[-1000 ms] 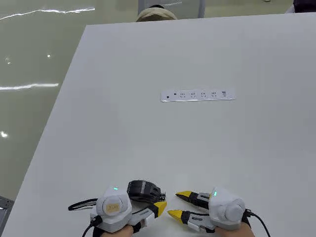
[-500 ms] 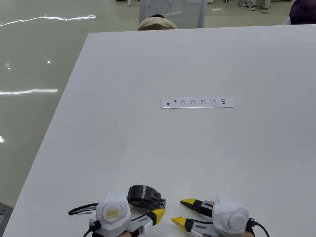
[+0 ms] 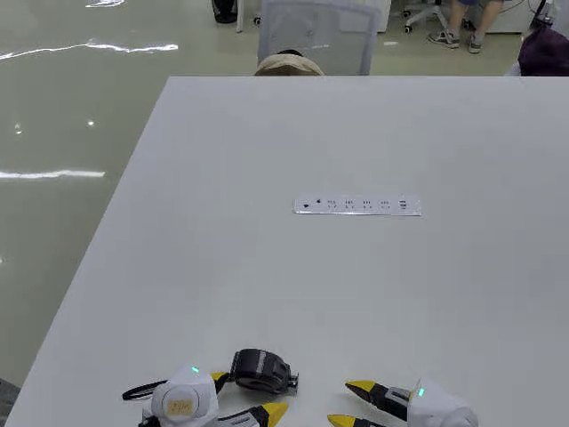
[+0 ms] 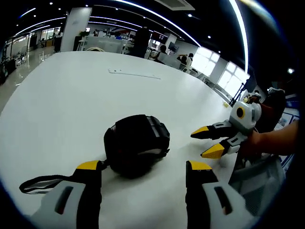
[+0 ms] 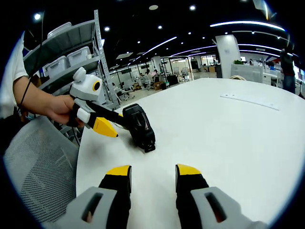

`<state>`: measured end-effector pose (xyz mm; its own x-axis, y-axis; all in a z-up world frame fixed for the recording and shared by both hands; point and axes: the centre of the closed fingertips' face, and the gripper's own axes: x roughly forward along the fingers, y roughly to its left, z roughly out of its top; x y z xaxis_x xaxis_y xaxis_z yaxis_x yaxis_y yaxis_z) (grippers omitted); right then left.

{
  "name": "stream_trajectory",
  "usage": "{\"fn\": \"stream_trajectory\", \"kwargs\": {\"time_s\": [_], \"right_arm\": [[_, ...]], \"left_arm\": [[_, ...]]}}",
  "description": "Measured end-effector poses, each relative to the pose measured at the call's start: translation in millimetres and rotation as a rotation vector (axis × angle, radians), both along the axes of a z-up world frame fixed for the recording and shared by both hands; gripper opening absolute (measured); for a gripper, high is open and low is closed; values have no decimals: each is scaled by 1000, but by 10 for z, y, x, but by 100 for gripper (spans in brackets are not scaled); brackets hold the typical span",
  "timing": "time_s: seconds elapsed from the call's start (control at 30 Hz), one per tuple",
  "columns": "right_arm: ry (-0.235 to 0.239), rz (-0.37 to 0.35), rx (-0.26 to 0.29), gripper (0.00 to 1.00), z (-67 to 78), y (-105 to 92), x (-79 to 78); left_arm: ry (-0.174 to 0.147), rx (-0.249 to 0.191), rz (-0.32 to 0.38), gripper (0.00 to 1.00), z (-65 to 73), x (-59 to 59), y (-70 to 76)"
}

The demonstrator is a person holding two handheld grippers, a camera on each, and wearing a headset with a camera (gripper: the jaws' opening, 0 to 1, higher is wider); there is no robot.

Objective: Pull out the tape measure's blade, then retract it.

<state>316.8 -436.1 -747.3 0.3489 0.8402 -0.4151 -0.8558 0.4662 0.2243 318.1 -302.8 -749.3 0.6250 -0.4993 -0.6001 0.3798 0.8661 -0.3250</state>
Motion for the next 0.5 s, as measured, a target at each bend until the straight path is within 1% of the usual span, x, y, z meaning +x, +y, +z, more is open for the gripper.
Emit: {"fn": "stream_trajectory", "kwargs": {"time_s": [0.07, 0.13, 0.2, 0.23, 0.33, 0.5], "right_arm": [[-4, -2, -4, 37, 16, -15, -17], [-22, 5, -35, 37, 18, -41, -37], [-24, 7, -39, 37, 33, -61, -57], [-24, 7, -40, 38, 30, -73, -61], [-27, 0, -36, 38, 86, -108, -80], [-30, -5, -38, 39, 108, -149, -119]], "left_arm": [[-4, -2, -9, 70, 12, -24, 23], [-10, -3, -21, 70, 48, -55, 42], [-14, -16, -28, 70, 81, -85, 61], [-15, -14, -31, 70, 82, -95, 74], [-17, -13, -30, 70, 101, -127, 149], [-30, -5, -27, 70, 146, -166, 241]]}}
